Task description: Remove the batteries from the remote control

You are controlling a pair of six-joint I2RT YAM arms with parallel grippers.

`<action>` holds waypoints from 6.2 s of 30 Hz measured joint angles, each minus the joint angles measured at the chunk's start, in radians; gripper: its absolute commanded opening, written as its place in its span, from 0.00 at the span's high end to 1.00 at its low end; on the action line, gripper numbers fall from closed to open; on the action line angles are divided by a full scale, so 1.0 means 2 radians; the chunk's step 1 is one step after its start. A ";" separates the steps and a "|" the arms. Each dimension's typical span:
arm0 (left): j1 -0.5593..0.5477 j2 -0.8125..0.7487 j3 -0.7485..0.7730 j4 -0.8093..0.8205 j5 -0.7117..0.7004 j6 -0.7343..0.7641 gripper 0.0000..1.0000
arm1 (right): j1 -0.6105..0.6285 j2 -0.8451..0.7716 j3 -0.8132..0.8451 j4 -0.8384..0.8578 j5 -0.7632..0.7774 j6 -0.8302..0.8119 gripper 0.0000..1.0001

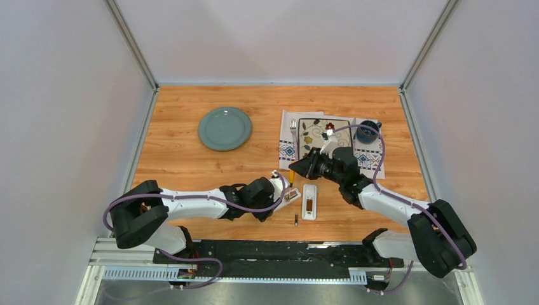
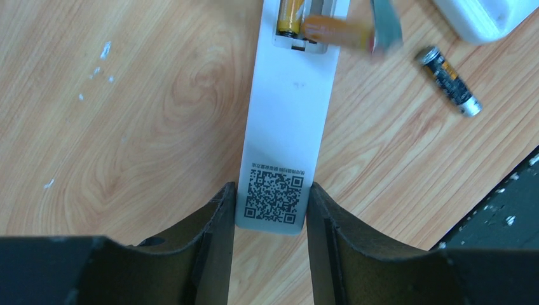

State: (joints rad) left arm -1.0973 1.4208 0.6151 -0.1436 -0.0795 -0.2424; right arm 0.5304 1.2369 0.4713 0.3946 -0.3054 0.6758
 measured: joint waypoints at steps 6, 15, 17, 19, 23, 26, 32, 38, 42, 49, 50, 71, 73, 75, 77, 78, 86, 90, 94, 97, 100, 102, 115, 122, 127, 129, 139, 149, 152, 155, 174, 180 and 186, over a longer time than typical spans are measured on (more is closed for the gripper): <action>0.000 0.021 0.010 0.040 0.017 -0.003 1.00 | 0.016 -0.005 -0.010 0.023 -0.048 0.044 1.00; 0.000 0.021 0.009 0.044 0.020 -0.004 1.00 | 0.016 -0.024 -0.011 0.016 -0.046 0.046 1.00; 0.000 0.021 0.009 0.045 0.020 -0.004 1.00 | 0.015 -0.029 -0.011 0.006 -0.043 0.041 1.00; 0.000 0.021 0.009 0.044 0.020 -0.004 1.00 | 0.015 -0.033 -0.010 -0.006 -0.039 0.035 1.00; 0.000 0.021 0.009 0.044 0.020 -0.004 1.00 | 0.014 -0.039 -0.006 -0.035 -0.024 0.017 1.00; 0.000 0.021 0.009 0.044 0.020 -0.005 1.00 | 0.004 -0.043 -0.003 -0.047 -0.014 0.004 1.00; 0.000 0.021 0.009 0.044 0.020 -0.006 1.00 | -0.031 -0.045 -0.003 -0.055 0.000 -0.007 1.00; 0.000 0.021 0.009 0.044 0.020 -0.006 1.00 | -0.054 -0.044 -0.003 -0.054 0.023 -0.009 1.00; 0.000 0.021 0.009 0.044 0.020 -0.006 1.00 | -0.059 -0.033 -0.003 -0.053 0.044 -0.010 1.00; 0.000 0.023 0.010 0.045 0.021 -0.006 1.00 | -0.060 -0.009 -0.003 -0.053 0.076 -0.016 1.00; 0.000 0.023 0.010 0.045 0.021 -0.006 1.00 | -0.060 -0.005 -0.003 -0.052 0.079 -0.017 1.00; 0.000 0.024 0.010 0.047 0.023 -0.006 1.00 | -0.060 0.052 0.004 -0.008 0.084 -0.014 1.00; 0.000 0.024 0.010 0.047 0.023 -0.006 1.00 | -0.060 0.052 0.004 -0.008 0.084 -0.014 1.00; 0.000 0.024 0.010 0.047 0.023 -0.006 1.00 | -0.060 0.051 0.004 -0.008 0.084 -0.015 1.00; 0.000 0.024 0.010 0.047 0.023 -0.006 1.00 | -0.060 0.051 0.004 -0.008 0.084 -0.015 1.00; 0.000 0.024 0.010 0.047 0.023 -0.006 1.00 | -0.059 0.050 0.004 -0.009 0.085 -0.015 1.00; 0.000 0.027 0.013 0.048 0.023 -0.006 1.00 | -0.046 0.047 0.004 -0.012 0.087 -0.015 1.00; 0.000 0.028 0.014 0.048 0.024 -0.007 1.00 | -0.044 0.047 0.004 -0.012 0.088 -0.015 1.00; 0.000 0.028 0.014 0.049 0.025 -0.007 1.00 | -0.044 0.046 0.004 -0.014 0.089 -0.015 1.00; 0.000 0.028 0.014 0.049 0.025 -0.007 1.00 | -0.044 0.039 0.004 -0.021 0.095 -0.017 1.00; 0.000 0.028 0.014 0.049 0.025 -0.007 1.00 | -0.044 0.029 0.003 -0.031 0.102 -0.019 1.00; 0.000 0.028 0.014 0.049 0.026 -0.007 1.00 | -0.044 0.020 0.003 -0.036 0.107 -0.023 1.00; 0.000 0.029 0.014 0.050 0.026 -0.007 1.00 | -0.044 0.017 0.001 -0.048 0.109 -0.028 1.00; 0.000 0.032 0.018 0.046 0.027 -0.007 1.00 | -0.042 0.023 0.000 -0.042 0.107 -0.028 1.00; 0.000 0.032 0.018 0.046 0.027 -0.007 1.00 | -0.034 0.036 0.000 -0.041 0.105 -0.026 1.00; 0.000 0.033 0.018 0.047 0.027 -0.007 1.00 | -0.030 0.039 0.000 -0.041 0.105 -0.026 1.00; 0.000 0.034 0.019 0.047 0.028 -0.007 1.00 | -0.025 0.019 0.000 -0.052 0.122 -0.028 1.00; 0.000 0.037 0.020 0.055 0.032 -0.007 1.00 | -0.025 -0.011 0.000 -0.064 0.158 -0.041 1.00; 0.000 0.037 0.020 0.055 0.032 -0.007 1.00 | -0.025 -0.006 0.000 -0.064 0.160 -0.042 1.00; 0.000 0.037 0.020 0.055 0.032 -0.007 1.00 | -0.025 -0.003 0.000 -0.064 0.162 -0.042 1.00; 0.000 0.038 0.021 0.055 0.033 -0.007 1.00 | -0.021 0.016 0.000 -0.042 0.153 -0.037 1.00; 0.000 0.038 0.021 0.055 0.033 -0.007 1.00 | -0.014 0.021 0.003 -0.039 0.158 -0.041 1.00; 0.000 0.039 0.021 0.055 0.033 -0.007 1.00 | -0.010 0.028 0.003 -0.028 0.160 -0.039 1.00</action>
State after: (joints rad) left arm -1.0969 1.4982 0.6575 -0.0334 -0.0132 -0.2562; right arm 0.5095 1.2930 0.4778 0.3382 0.0143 0.5968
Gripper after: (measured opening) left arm 0.476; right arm 0.168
